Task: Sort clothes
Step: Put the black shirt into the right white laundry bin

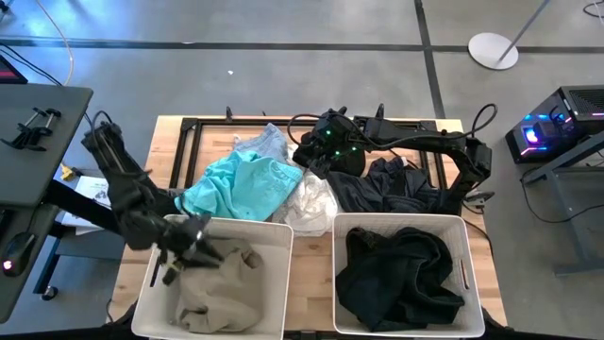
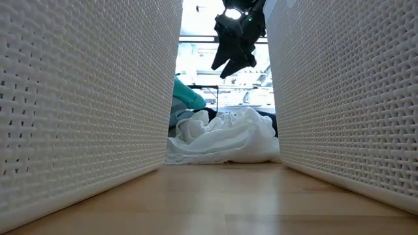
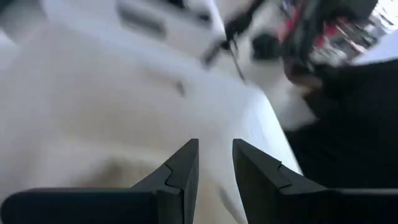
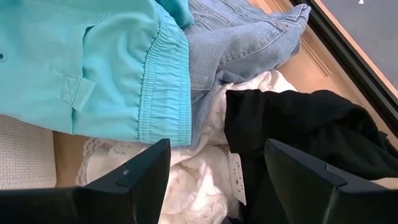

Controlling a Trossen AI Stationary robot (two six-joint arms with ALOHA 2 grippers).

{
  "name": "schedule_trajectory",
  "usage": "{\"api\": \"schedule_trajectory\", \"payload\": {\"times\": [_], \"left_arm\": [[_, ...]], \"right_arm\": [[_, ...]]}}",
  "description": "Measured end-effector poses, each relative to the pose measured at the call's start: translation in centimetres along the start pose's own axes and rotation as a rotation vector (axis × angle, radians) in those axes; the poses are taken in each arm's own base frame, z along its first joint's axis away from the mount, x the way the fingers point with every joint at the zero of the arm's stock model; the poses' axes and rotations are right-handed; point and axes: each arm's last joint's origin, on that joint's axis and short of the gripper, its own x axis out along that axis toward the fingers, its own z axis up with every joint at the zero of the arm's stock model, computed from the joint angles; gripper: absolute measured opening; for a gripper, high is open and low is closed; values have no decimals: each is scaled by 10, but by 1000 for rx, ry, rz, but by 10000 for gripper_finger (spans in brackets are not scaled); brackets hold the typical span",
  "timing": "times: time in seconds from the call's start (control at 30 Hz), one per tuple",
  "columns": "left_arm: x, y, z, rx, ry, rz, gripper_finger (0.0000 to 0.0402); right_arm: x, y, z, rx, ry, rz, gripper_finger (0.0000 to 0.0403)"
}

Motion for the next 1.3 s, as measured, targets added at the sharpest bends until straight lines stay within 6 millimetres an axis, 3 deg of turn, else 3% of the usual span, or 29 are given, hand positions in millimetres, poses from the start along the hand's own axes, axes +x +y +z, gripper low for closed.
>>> {"api": "schedule_trajectory", "payload": {"times": [0.13, 0.3, 0.53, 0.63, 0.87, 1.3], "left_arm": [[-9, 7, 14, 182, -185, 159, 90], [-12, 21, 20, 406, -280, 508, 90], [-11, 45, 19, 437, -313, 882, 90], [-8, 55, 16, 407, -308, 934, 90], [3, 74, 0, 393, -282, 1003, 90], [5, 76, -1, 404, -250, 983, 90]], "right_arm": [[0, 0, 0, -35, -2, -13, 249], [-7, -2, 2, -64, -24, -87, 249], [-32, -21, 12, 63, 50, -204, 249], [-20, -27, 5, 105, 146, -204, 249], [33, -22, -7, 117, 259, -292, 249], [94, -42, -28, 202, 400, -365, 241]]}}
